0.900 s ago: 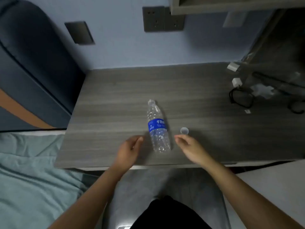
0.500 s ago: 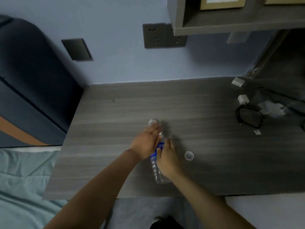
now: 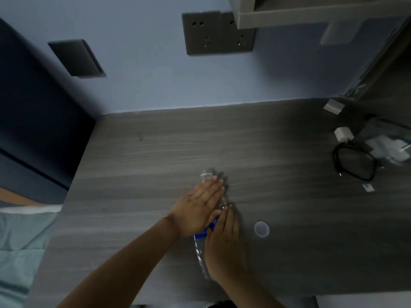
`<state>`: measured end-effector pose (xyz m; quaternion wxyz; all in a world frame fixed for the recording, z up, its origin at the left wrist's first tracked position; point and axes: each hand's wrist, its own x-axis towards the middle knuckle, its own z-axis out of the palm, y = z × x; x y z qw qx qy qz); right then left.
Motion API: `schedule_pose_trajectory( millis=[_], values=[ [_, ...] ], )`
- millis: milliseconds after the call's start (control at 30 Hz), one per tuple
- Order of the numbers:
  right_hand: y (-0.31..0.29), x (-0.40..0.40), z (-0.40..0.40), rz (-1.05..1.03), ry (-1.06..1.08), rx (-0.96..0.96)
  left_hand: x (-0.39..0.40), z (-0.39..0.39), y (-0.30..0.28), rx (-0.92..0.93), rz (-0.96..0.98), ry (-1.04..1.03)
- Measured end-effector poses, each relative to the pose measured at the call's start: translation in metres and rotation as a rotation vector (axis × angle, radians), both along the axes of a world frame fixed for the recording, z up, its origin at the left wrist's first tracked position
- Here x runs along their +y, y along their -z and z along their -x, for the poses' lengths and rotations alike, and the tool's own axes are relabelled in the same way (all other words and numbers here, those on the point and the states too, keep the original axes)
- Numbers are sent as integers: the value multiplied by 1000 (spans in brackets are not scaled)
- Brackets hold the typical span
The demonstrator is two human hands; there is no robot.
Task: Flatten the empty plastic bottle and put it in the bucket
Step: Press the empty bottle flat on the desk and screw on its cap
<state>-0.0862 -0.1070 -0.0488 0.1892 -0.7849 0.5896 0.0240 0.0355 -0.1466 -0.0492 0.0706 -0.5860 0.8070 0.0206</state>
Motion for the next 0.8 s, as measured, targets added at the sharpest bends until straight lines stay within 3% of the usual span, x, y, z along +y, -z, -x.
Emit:
schedule_pose_trajectory(
  millis=[200, 300, 433, 800],
  values=[
    [9, 0, -4, 76, -51, 85, 4, 0, 13, -22, 100, 68],
    [6, 0, -2, 78, -36, 46, 3, -1, 7, -88, 30, 28],
    [2, 1, 5, 26, -73, -85, 4, -2, 13, -25, -70, 58],
    [19, 8, 0, 128, 1, 72, 10, 4, 12, -19, 8, 15]
  ],
)
